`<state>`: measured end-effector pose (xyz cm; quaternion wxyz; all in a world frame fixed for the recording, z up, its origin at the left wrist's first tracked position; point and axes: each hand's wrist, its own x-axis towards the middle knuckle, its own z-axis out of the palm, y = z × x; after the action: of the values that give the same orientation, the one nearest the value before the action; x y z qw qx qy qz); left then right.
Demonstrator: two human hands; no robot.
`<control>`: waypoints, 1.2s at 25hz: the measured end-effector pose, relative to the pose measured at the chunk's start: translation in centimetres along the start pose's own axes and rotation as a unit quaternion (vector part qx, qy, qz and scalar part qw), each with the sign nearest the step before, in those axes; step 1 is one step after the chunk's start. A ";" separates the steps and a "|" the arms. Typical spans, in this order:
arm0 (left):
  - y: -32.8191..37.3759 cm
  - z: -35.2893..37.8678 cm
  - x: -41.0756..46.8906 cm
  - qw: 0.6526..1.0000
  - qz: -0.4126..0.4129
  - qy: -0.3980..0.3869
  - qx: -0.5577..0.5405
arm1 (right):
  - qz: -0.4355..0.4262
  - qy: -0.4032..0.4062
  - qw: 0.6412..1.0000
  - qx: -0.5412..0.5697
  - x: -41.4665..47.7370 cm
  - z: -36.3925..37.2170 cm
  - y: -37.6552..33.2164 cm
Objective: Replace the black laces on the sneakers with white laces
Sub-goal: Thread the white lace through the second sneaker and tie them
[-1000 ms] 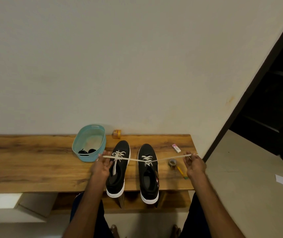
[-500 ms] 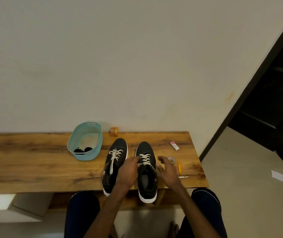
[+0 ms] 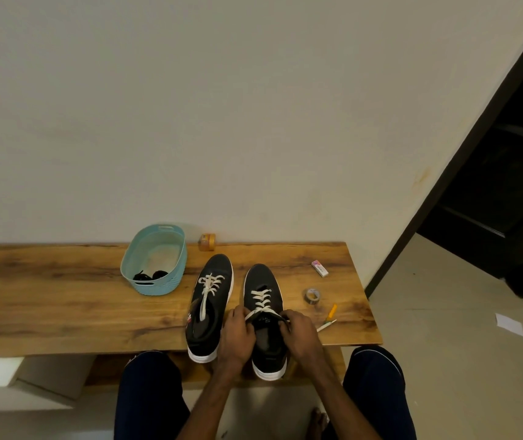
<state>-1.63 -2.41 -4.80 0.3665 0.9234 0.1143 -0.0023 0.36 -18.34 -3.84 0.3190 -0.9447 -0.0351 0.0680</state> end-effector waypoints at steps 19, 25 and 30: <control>2.3 -4.1 1.6 0.962 0.020 -0.050 -0.269 | 0.051 -0.110 0.923 0.367 1.8 -5.2 -3.6; 3.1 -3.5 2.0 0.799 -0.196 -0.050 -0.566 | 0.128 -0.016 0.882 0.452 1.9 -2.9 -3.4; 1.4 -2.7 1.8 0.651 -0.305 0.002 -0.696 | 0.272 0.062 0.728 0.626 2.2 -2.0 -0.8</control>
<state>0.23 -1.20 -2.09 0.8797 0.3110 0.3583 -0.0316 2.77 -18.69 -2.02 0.8073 -0.5018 0.2943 0.0994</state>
